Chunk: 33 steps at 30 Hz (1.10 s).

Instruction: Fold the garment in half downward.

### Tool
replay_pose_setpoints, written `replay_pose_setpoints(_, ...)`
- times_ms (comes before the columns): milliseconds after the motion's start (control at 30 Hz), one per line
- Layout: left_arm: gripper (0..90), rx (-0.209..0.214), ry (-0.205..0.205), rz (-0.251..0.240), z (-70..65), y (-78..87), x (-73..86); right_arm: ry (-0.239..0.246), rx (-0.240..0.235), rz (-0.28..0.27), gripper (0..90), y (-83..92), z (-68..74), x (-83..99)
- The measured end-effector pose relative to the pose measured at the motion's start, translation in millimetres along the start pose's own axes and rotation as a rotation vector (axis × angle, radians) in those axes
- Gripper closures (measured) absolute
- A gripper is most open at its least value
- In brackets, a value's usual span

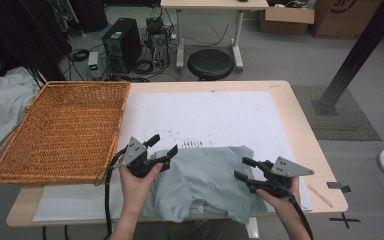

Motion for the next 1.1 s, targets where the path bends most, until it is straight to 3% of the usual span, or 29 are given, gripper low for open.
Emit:
replay_pose_setpoints(167, 21.4, -0.045, 0.010, -0.017, 4.9, 0.5, -1.7, -0.083, 0.167, -0.031, 40.6, 2.6, -29.7, -10.1)
replay_pose_setpoints(400, 20.4, -0.092, 0.016, -0.019, 8.2, -1.5, -4.6, -0.192, 0.344, -0.039, 37.1, 4.1, -62.8, -19.5)
replay_pose_setpoints(533, 17.6, -0.126, 0.013, -0.025, 10.2, -2.0, -8.9, -0.234, 0.381, -0.029, 33.5, 3.0, -74.2, -19.4)
replay_pose_setpoints(1000, 11.7, -0.201, 0.009, -0.033, 21.0, -1.1, -11.9, -0.266, 0.434, -0.018, 23.6, 6.3, -87.3, -21.1)
replay_pose_setpoints(1100, 10.5, -0.198, 0.015, -0.037, 21.1, -0.9, -13.3, -0.268, 0.436, -0.015, 21.1, 7.8, -87.4, -22.0)
Point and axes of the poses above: each handheld gripper's, and its own axes: y roughly backward along the jaws, x roughly out of its underside, z roughly to its left, the point moved 8 cm from there along -y, roughly forward along the jaws, and after that the axes turned 9 degrees about z, right-handed, at the moved point
